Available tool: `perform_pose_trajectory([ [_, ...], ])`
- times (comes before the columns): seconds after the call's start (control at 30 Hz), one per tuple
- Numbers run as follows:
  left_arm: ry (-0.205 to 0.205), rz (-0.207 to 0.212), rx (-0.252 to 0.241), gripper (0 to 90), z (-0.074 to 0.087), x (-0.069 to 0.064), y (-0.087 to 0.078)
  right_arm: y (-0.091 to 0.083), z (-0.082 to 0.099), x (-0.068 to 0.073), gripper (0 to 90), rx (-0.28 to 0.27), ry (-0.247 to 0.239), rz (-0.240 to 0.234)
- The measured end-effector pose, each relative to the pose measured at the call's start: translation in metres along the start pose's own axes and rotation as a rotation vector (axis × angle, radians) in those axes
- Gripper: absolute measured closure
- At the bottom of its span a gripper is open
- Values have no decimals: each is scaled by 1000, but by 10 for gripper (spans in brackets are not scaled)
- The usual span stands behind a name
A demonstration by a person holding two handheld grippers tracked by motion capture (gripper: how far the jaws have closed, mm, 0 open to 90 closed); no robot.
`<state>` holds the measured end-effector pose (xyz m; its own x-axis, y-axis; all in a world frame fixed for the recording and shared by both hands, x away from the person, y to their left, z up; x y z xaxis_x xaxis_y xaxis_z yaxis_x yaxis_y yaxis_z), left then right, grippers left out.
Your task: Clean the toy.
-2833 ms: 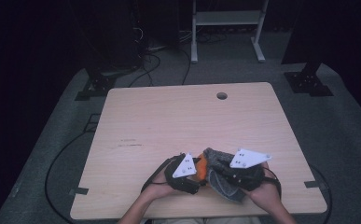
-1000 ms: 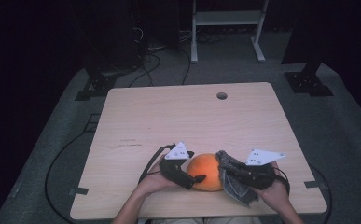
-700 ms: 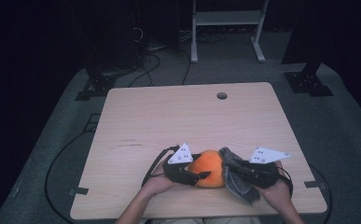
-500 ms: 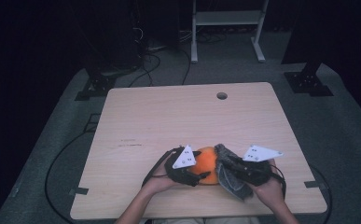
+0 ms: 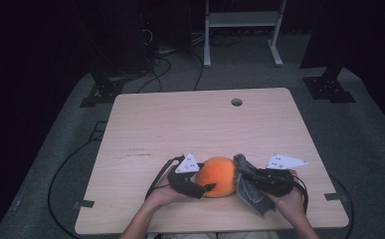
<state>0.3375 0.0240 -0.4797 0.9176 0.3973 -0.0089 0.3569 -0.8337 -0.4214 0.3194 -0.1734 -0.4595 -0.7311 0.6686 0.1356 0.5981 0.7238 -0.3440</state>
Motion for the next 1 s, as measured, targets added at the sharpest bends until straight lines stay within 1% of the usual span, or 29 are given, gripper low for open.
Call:
perform_pose_trajectory([
  [0.03,3,0,9,220,-1,0,0,2,-1,5,755,0,-8,-11],
  [0.07,4,0,10,219,-1,1,0,6,0,8,755,18,-38,-7],
  [0.1,1,1,8,219,-1,1,0,9,2,8,755,28,-49,-1],
  [0.17,-6,3,2,219,0,2,-1,11,7,-1,754,39,6,1],
  [0.23,0,7,2,219,1,1,-1,10,16,-17,756,82,42,65],
  [0.27,5,10,5,218,1,1,-1,10,23,-24,756,108,76,83],
  [0.3,8,10,5,217,1,0,-1,10,28,-28,757,121,99,88],
  [0.37,17,9,11,214,1,-1,-1,7,26,-30,757,102,113,80],
  [0.4,19,9,9,214,1,-2,-1,5,19,-28,756,66,112,71],
  [0.43,30,12,14,215,1,-4,0,3,13,-25,756,38,114,60],
  [0.47,44,15,20,215,1,-6,1,2,2,-17,756,-13,107,33],
  [0.53,74,23,27,215,0,-12,3,2,-9,-6,755,-60,77,-7],
  [0.57,86,32,32,214,-1,-14,3,4,-11,0,755,-58,55,-19],
  [0.6,88,38,33,196,-2,-15,2,8,-8,3,754,-28,36,-22],
  [0.63,85,46,30,182,-3,-16,1,11,-3,4,755,-5,21,-17],
  [0.67,53,59,16,154,-7,-14,0,13,0,4,755,8,11,-11],
  [0.7,6,64,1,115,-10,-12,-2,14,3,3,756,14,14,-9],
  [0.73,-31,54,-1,77,-11,-9,-2,13,4,3,756,16,19,-13],
  [0.77,-58,24,19,52,-10,-4,0,12,4,2,756,16,15,-11],
  [0.8,-61,17,38,32,-8,-3,2,10,5,2,756,22,13,-8],
  [0.83,-76,35,50,33,-4,-4,5,10,5,2,755,22,14,-12],
  [0.87,-71,44,50,65,-1,-7,8,9,5,2,755,25,18,-16],
  [0.9,-38,32,39,92,-1,-8,8,8,5,2,755,31,15,-14],
  [0.93,-27,25,31,171,-3,-9,8,8,3,2,756,31,6,0],
  [0.97,6,1,1,219,-7,-9,6,7,2,2,756,31,4,8],
  [1.0,48,-21,-29,260,-12,-10,4,5,0,2,757,23,-12,26],
])
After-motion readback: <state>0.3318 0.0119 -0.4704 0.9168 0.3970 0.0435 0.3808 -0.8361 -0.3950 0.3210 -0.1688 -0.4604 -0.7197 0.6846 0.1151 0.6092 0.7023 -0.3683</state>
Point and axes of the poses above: each handheld gripper's, and its own axes: y roughly forward along the jaws, z roughly out of its underside, x roughly to its left, the point moved 7 cm from there along y, roughly forward along the jaws, and after that the axes turned 9 degrees about -x, right-handed, at the moved point
